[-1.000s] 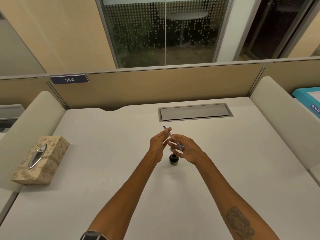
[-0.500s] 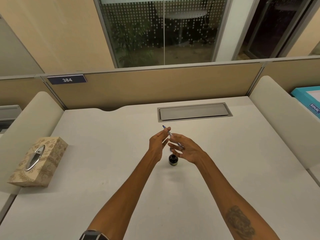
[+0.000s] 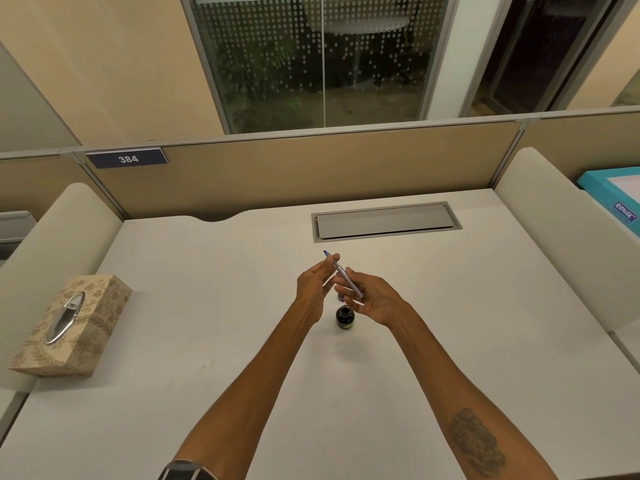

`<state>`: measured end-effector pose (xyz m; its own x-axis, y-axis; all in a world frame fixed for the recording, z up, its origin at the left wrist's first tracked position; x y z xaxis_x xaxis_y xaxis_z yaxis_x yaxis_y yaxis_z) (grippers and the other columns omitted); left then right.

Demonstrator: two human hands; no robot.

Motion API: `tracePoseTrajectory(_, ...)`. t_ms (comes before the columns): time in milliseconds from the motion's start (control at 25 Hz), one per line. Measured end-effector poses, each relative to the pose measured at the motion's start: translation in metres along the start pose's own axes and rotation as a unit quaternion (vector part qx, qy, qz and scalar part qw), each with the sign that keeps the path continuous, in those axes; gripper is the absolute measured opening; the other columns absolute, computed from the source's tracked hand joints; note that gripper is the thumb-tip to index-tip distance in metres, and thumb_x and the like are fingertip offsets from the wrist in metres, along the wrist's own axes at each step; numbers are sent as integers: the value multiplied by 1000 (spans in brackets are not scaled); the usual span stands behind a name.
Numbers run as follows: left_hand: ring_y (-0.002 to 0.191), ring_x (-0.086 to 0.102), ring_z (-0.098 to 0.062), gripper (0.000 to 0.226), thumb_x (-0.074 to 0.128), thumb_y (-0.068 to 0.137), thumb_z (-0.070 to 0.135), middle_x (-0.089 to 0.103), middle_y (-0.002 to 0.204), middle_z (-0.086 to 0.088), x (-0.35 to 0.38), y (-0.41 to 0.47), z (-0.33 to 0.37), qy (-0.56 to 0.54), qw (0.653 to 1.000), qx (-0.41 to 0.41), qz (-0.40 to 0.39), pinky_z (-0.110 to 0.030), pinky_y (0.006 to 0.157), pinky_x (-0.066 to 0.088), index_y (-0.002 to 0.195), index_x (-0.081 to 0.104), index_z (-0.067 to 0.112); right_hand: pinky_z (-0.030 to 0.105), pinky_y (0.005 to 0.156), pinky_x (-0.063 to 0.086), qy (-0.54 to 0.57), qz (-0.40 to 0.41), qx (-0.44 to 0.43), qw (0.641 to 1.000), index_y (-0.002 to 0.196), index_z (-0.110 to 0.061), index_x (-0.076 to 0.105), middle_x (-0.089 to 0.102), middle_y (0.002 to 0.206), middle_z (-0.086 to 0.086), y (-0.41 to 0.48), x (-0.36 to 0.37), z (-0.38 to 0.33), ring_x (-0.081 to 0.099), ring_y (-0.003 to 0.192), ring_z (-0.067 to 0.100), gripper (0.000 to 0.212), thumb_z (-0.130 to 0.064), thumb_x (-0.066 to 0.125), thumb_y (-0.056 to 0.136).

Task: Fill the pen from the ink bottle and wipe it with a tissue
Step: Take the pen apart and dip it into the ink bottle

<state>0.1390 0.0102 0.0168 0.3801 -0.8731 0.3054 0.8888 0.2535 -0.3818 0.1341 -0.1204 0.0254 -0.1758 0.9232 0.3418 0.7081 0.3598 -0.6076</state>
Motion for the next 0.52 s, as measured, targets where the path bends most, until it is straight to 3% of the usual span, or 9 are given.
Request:
tracePoseTrajectory(120,126,59,-27,33,58,99,27,68,128,-8,-2,2,0,1,1000,4,1,-43,113,43,122,70,7,29,74,56,6,4,-9,1000,110,-14,72,74,109,9,-1,1,1,72,90,20,31,-31,75,85)
tracePoseTrajectory(200,126,58,-28,34,59,98,28,68,129,-8,-2,1,-1,6,1000,0,4,-44,113,43,122,70,7,27,71,56,10,1,2,1000,110,-13,73,77,102,6,-1,2,5,72,87,19,34,-38,71,87)
tracePoseTrajectory(280,127,58,-29,32,60,98,26,67,130,-9,-3,2,-1,-2,1000,2,6,-45,112,44,122,70,7,24,68,55,2,6,-2,1000,112,-10,72,76,95,5,0,0,6,71,82,16,34,-34,71,89)
tracePoseTrajectory(400,128,57,-29,33,57,99,25,66,131,-9,-8,1,4,-14,1000,5,13,-43,111,44,124,68,7,26,70,54,-38,-17,-14,999,114,-16,71,73,101,5,-3,0,5,69,90,17,30,-26,74,86)
tracePoseTrajectory(520,127,56,-29,36,57,99,25,65,132,-12,-17,1,9,-46,998,3,41,-42,109,45,126,66,3,30,78,55,-103,-34,-14,994,115,-17,71,74,104,6,-5,-12,5,70,93,19,23,-25,65,94)
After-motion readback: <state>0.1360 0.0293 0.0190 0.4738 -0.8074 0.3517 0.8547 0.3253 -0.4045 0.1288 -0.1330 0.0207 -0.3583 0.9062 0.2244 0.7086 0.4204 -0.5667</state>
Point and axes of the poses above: each hand's wrist, its own y-axis towards the middle knuckle, its own x-axis out of the palm, z = x × y, the point moved 10 cm from there along y, towards the middle knuckle
